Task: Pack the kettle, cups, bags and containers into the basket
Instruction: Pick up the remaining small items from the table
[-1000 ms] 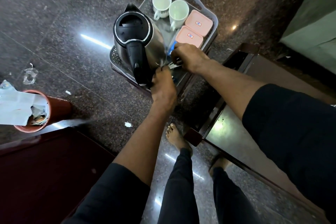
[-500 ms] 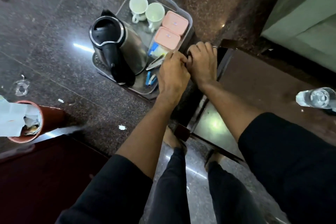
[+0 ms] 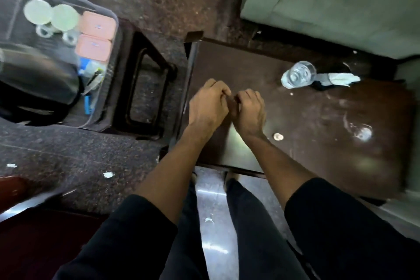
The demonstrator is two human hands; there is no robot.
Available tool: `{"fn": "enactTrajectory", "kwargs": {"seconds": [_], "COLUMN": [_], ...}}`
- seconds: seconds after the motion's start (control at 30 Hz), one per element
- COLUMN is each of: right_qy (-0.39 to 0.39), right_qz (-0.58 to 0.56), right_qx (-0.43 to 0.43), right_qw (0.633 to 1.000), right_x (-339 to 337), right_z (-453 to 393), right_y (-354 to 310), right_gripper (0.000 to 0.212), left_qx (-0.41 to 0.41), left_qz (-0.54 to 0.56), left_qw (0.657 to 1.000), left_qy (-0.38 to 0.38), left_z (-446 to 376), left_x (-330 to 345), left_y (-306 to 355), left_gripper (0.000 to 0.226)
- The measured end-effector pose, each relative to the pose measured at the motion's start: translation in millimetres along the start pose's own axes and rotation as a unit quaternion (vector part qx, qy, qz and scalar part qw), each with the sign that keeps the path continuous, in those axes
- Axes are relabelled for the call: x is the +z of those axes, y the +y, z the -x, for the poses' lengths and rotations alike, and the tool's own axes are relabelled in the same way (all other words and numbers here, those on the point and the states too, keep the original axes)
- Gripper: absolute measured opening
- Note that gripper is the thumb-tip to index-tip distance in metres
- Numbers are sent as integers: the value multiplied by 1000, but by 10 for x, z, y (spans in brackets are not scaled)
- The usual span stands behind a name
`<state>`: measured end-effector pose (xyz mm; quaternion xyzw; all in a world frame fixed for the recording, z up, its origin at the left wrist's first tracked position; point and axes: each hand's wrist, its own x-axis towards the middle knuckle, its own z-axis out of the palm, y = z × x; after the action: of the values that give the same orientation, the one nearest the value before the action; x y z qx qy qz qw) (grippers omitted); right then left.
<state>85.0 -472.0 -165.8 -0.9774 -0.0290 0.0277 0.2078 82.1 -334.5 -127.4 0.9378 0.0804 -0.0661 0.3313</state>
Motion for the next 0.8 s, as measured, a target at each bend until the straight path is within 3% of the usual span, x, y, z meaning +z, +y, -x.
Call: {"fn": "enactTrajectory", "kwargs": {"seconds": [0.1, 0.27, 0.37, 0.5, 0.67, 0.8], "right_qy": [-31, -83, -152, -190, -178, -169], "right_qz": [23, 53, 44, 22, 18, 17], "right_qx": [60, 145, 170, 188, 192, 166], "right_qw": [997, 985, 973, 963, 965, 971], "right_x": [-126, -225, -151, 19, 150, 128], "right_z": [287, 667, 698, 620, 549, 448], "right_y": [629, 1397, 1619, 1714, 1766, 1644], "right_gripper": [10, 26, 40, 39, 28, 30], "left_qx": [20, 54, 58, 70, 85, 28], "left_qz": [-10, -72, -101, -150, -201, -134], "left_qw": [995, 966, 961, 958, 949, 975], "left_qy": [-100, -242, -250, -233, -228, -177], "left_z": [110, 277, 363, 390, 358, 363], "left_x": [494, 1222, 1543, 1836, 1940, 1796], "left_y": [277, 515, 533, 540, 487, 377], "left_gripper": [22, 31, 49, 61, 45, 38]}}
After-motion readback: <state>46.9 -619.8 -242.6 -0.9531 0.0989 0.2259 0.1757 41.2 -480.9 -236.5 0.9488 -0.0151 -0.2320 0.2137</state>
